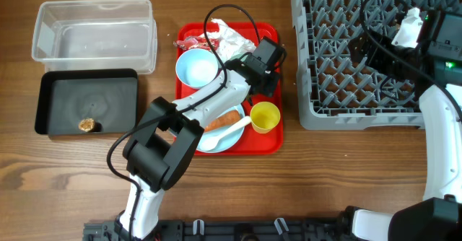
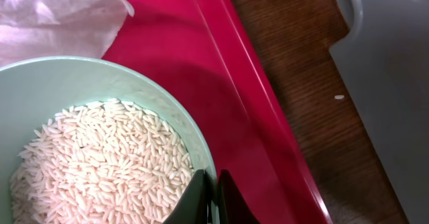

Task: Sort waste into correct bins and load items into the dishwasher rack
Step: 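Grasp the rim of the green rice bowl with the left gripper, then lift the green bowl and carry it over the black tray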

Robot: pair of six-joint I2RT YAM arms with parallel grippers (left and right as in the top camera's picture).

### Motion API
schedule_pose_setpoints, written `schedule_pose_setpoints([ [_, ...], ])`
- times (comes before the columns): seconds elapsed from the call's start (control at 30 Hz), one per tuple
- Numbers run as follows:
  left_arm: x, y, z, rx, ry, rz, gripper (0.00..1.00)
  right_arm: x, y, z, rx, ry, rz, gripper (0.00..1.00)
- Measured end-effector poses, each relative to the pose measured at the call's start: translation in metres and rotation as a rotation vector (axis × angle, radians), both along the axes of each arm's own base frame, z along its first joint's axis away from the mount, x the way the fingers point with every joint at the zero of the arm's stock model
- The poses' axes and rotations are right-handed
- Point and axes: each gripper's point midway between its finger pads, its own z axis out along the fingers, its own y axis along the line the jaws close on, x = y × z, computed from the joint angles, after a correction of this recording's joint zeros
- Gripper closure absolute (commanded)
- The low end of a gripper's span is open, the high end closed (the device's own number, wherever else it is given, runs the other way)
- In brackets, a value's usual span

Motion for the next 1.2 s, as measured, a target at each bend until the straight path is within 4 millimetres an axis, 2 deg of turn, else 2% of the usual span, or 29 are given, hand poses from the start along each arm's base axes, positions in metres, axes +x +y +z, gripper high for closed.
schedule_pose_setpoints([
  [0.23,-0.003,0.003,0.009,0.028,0.028,0.001,0.96,0.0,0.0,0.0,0.0,0.003,0.0,0.04],
  [0.33,-0.003,0.003,0.026,0.036,0.04,0.001,0.96,-0.001,0.0,0.0,0.0,0.003,0.0,0.04],
  [0.6,-0.002,0.001,0.093,-0.016,0.001,0.012,0.96,-0.001,0.0,0.0,0.0,0.003,0.0,0.04],
  [0.67,-0.003,0.001,0.101,-0.027,-0.006,0.017,0.96,-0.001,0.0,0.0,0.0,0.003,0.0,0.04],
  [1.2,-0.02,0.014,0.091,0.005,0.088,0.072,0.96,-0.001,0.0,0.0,0.0,0.003,0.0,0.04],
])
